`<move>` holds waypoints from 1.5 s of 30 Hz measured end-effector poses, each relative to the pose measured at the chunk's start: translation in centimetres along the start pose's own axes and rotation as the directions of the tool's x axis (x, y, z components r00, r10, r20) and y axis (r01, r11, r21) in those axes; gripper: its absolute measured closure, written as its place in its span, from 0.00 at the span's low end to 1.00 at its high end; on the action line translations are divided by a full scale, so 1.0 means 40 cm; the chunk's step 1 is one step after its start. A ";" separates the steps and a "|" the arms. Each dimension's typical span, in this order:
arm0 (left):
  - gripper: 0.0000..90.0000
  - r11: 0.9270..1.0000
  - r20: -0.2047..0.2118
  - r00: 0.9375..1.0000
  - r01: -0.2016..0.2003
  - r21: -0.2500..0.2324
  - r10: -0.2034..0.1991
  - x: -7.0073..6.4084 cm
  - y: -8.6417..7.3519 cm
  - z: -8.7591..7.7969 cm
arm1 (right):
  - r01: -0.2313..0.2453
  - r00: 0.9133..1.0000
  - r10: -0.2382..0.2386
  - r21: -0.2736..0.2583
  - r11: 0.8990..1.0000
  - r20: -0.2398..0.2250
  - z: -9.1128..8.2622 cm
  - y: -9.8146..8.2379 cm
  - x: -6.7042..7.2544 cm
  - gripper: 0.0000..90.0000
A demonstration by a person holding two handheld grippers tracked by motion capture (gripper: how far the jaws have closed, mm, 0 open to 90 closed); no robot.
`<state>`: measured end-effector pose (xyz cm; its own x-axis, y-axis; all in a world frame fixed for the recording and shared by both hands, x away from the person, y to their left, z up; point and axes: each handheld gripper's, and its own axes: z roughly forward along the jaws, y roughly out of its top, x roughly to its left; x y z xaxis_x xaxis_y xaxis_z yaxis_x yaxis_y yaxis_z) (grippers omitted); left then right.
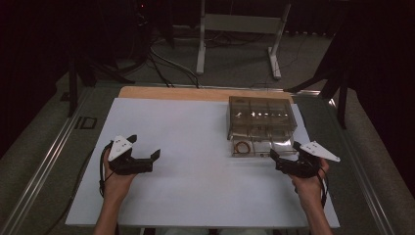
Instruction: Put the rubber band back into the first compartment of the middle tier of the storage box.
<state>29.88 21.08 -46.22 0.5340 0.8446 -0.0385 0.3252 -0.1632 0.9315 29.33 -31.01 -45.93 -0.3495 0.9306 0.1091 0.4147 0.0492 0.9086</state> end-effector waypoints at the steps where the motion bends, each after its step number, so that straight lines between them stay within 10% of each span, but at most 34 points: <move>1: 0.01 1.000 0.001 1.000 0.003 -0.002 -0.003 0.001 0.000 0.000 | 0.000 1.000 0.000 0.005 1.000 0.005 0.001 -0.002 -0.001 0.02; 11: 0.01 1.000 0.000 1.000 0.003 -0.014 -0.003 0.000 0.002 -0.004 | 0.003 1.000 -0.003 0.006 1.000 0.030 -0.001 -0.007 0.007 0.23; 24: 0.01 1.000 0.001 1.000 0.006 -0.022 -0.006 -0.002 0.001 -0.006 | 0.026 0.997 -0.023 -0.043 0.999 0.069 -0.017 -0.009 0.030 0.84; 45: 0.01 0.999 0.002 1.000 0.012 -0.034 -0.012 -0.004 0.001 -0.005 | -0.002 0.999 0.000 0.027 1.000 0.051 -0.006 -0.023 0.030 1.00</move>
<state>29.64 21.05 -46.09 0.5320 0.8453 -0.0502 0.3051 -0.1359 0.9426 28.31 -30.05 -46.54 -0.3061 0.9479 0.0887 0.4378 0.0574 0.8973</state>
